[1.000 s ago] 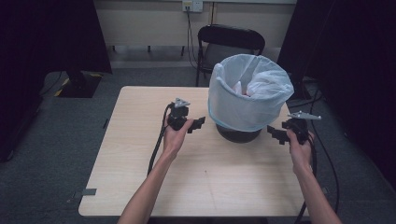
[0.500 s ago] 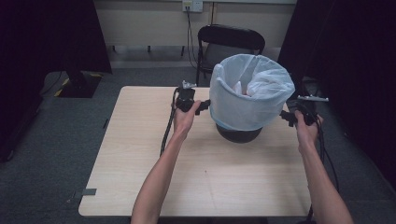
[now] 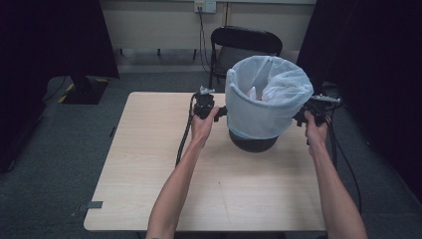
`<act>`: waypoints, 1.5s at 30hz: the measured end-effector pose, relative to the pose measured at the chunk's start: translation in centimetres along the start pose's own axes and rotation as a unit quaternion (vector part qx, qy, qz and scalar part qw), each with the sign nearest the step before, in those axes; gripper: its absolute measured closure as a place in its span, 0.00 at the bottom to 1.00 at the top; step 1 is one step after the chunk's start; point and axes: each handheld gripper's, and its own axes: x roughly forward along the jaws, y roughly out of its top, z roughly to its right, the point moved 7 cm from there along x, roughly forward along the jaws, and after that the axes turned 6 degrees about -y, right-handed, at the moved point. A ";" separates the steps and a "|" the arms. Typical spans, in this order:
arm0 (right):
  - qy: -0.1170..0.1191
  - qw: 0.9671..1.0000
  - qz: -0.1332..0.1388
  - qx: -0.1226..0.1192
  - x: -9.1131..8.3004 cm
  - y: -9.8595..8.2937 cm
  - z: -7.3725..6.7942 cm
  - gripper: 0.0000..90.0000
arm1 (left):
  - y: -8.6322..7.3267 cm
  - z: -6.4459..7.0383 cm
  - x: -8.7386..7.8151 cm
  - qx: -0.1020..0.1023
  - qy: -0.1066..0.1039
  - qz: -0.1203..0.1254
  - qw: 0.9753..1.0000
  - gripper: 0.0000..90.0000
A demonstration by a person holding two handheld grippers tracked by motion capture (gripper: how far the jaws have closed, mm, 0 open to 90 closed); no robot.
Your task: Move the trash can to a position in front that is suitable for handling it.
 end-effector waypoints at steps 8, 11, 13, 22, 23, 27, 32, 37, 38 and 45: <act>0.024 1.000 0.006 -0.018 -1.1 -0.3 -1.5 0.61 | -1.3 0.4 -1.6 -0.008 -0.015 -0.011 1.000 0.45; 0.037 0.999 0.015 -0.009 -1.6 -0.9 -2.1 0.63 | -1.7 0.6 -2.4 0.011 -0.017 -0.020 1.000 0.47; 0.042 0.999 0.017 -0.001 -2.0 -1.2 -2.5 0.63 | -1.9 0.6 -2.9 0.011 -0.019 -0.020 1.000 0.47; 0.046 0.999 -0.011 -0.020 -3.7 -2.2 -2.4 0.24 | -2.0 -3.3 -4.2 -0.011 0.014 -0.035 0.999 0.29; 0.030 0.999 -0.011 -0.012 -3.4 -2.1 -1.6 0.25 | -1.9 -3.9 -4.1 -0.013 0.020 -0.036 0.999 0.29; 0.021 1.000 -0.006 0.009 -1.7 -1.5 -0.4 0.24 | -1.4 -4.6 -3.1 -0.021 0.017 -0.025 0.999 0.29; 0.030 0.999 0.017 0.037 -0.6 -0.5 -0.9 0.24 | -1.0 -3.5 -1.7 -0.024 -0.007 -0.020 1.000 0.27; 0.070 0.996 0.054 0.022 -0.9 0.1 -3.2 0.47 | -1.1 -2.7 -2.0 0.001 -0.023 -0.021 1.000 0.40; 0.073 0.996 0.055 0.015 -1.1 0.1 -3.5 0.52 | -1.1 -2.7 -2.0 0.001 -0.023 -0.021 1.000 0.40; 0.134 0.989 0.058 0.001 -2.3 -0.9 -5.7 0.53 | -2.3 -3.2 -4.4 -0.002 -0.035 -0.010 0.999 0.45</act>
